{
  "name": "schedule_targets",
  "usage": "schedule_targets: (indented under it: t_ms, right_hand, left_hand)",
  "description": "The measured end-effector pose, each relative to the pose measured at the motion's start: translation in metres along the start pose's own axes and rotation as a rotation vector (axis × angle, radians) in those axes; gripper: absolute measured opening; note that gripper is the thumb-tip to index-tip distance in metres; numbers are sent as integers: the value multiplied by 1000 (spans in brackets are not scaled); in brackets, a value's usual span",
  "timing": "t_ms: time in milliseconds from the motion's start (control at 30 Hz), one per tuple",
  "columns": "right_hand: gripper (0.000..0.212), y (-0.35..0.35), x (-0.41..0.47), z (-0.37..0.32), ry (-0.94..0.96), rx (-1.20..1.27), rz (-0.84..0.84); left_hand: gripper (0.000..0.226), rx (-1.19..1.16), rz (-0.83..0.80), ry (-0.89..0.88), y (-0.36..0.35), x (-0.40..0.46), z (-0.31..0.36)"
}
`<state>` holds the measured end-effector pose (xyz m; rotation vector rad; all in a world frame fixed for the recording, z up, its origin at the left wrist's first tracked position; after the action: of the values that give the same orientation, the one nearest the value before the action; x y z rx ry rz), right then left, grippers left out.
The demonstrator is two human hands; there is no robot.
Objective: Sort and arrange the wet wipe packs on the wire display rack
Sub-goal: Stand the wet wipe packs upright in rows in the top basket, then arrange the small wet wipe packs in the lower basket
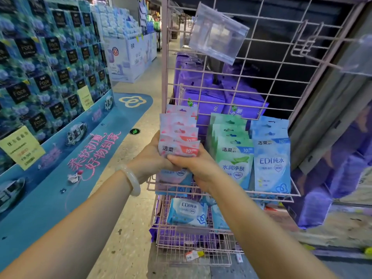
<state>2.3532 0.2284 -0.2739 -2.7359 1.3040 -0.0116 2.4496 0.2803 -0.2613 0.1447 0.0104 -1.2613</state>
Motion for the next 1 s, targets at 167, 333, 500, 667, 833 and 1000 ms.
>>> schedule_targets:
  t_ms: [167,333,500,667,833,1000]
  right_hand:
    - [68,-3,-3,0,36,-58,-5]
    - [72,20,-32,-20,96,-226,18]
    - [22,99,-102,2,74,-62,-8]
    - [9,186,-143,99,-153,-349,370]
    - [18,221,-135,154,-239,-270,618]
    - [23,221,-109,188,-387,-161,601]
  left_hand:
    - [111,-14,92,82,15,6,-11]
    - [118,263,357,-45,30,-21,-5]
    - [35,159,396,-331,-5,-94,-43]
    - [30,273,116,111,-62,-79,-144]
    - [40,431,-34,315,-113,-47,-196]
    - [47,348,-27,326,-176,-15,-203]
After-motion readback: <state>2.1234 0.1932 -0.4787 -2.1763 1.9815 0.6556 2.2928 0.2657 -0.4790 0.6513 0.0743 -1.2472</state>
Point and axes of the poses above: each hand's wrist, its own x-axis towards the middle knuckle, its own y-axis out of the back of the hand, z = x × y, the point moved 6 cm from there along x, towards the middle knuckle, and after that the axes turned 5 degrees about y, right-handed, at the moved point
